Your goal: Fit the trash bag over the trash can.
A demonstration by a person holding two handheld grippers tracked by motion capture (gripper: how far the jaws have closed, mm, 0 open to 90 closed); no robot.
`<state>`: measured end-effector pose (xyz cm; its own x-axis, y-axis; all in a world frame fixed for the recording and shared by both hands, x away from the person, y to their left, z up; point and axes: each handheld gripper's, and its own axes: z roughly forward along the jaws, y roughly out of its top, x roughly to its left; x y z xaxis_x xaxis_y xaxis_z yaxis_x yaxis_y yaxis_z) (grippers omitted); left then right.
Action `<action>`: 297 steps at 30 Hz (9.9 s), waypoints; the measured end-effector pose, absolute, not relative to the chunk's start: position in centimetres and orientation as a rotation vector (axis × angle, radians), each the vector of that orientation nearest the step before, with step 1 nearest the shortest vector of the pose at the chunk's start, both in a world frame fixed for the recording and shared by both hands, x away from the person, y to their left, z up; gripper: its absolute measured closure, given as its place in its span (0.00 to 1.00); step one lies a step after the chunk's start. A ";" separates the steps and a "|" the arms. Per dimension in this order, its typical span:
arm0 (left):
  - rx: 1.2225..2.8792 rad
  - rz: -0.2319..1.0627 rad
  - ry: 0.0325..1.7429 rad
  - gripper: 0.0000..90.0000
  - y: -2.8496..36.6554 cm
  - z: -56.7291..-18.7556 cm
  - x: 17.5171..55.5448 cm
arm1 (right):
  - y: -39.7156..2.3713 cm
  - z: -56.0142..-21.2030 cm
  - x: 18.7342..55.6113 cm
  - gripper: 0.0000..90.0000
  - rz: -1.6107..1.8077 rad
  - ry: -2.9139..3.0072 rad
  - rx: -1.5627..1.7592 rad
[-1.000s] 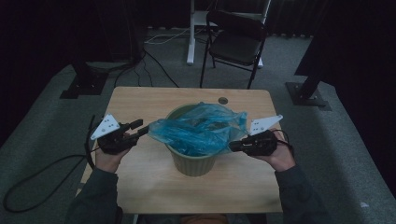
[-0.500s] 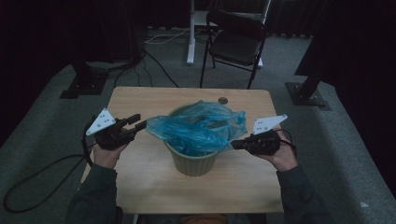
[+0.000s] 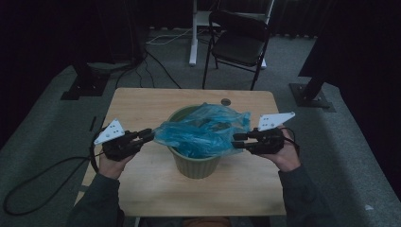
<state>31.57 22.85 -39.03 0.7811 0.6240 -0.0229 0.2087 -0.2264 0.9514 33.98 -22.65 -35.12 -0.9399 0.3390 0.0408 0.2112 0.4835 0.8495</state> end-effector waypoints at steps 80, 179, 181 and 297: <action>2.064 0.276 0.616 0.99 19.9 -44.9 30.8 | -19.2 -39.4 33.6 1.00 1.235 2.880 0.387; 1.784 0.466 0.895 0.95 18.9 -38.5 40.4 | -20.8 -39.0 33.8 1.00 1.224 2.829 0.433; 1.769 0.471 0.908 0.95 19.1 -38.4 40.4 | -20.9 -38.9 33.8 1.00 1.226 2.829 0.437; 1.775 0.279 0.727 0.66 18.9 -38.2 42.1 | -20.6 -36.1 44.0 0.68 1.507 2.433 0.922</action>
